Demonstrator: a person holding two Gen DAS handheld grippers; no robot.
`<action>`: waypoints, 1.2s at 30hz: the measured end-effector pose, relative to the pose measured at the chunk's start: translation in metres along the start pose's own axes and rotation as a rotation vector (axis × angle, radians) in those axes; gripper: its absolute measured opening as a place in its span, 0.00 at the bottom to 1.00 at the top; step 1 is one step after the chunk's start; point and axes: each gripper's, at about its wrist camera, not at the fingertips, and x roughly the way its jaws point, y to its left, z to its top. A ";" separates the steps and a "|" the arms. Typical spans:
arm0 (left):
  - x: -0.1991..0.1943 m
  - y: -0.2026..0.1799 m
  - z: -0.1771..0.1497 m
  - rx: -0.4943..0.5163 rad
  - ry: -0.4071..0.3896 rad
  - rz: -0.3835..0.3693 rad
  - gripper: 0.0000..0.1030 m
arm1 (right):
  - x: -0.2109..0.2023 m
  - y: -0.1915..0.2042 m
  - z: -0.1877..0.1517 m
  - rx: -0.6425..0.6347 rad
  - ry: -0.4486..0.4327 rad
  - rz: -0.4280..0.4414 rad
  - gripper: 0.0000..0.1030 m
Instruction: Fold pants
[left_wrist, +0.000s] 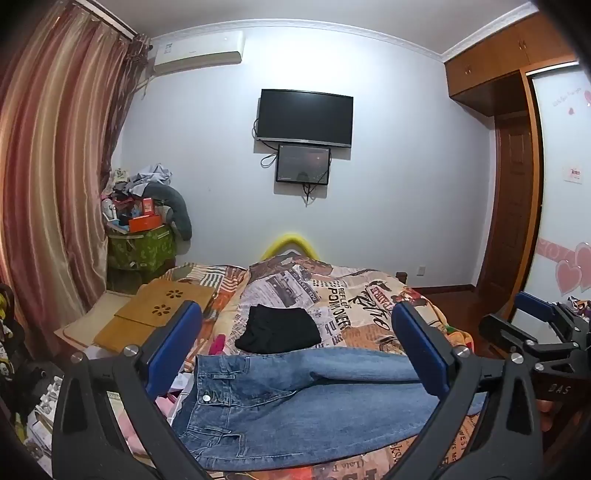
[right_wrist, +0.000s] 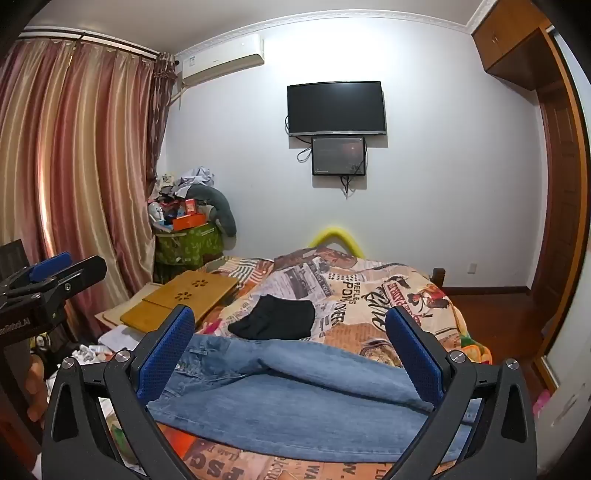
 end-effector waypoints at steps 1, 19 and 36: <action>0.000 -0.001 0.000 0.003 0.001 0.004 1.00 | 0.000 0.000 0.000 0.001 0.005 -0.001 1.00; 0.008 0.003 -0.002 -0.022 0.022 -0.006 1.00 | 0.000 -0.005 0.001 0.004 0.007 -0.006 1.00; 0.004 -0.004 -0.001 0.000 0.006 0.002 1.00 | 0.000 -0.005 0.001 0.002 0.004 -0.001 1.00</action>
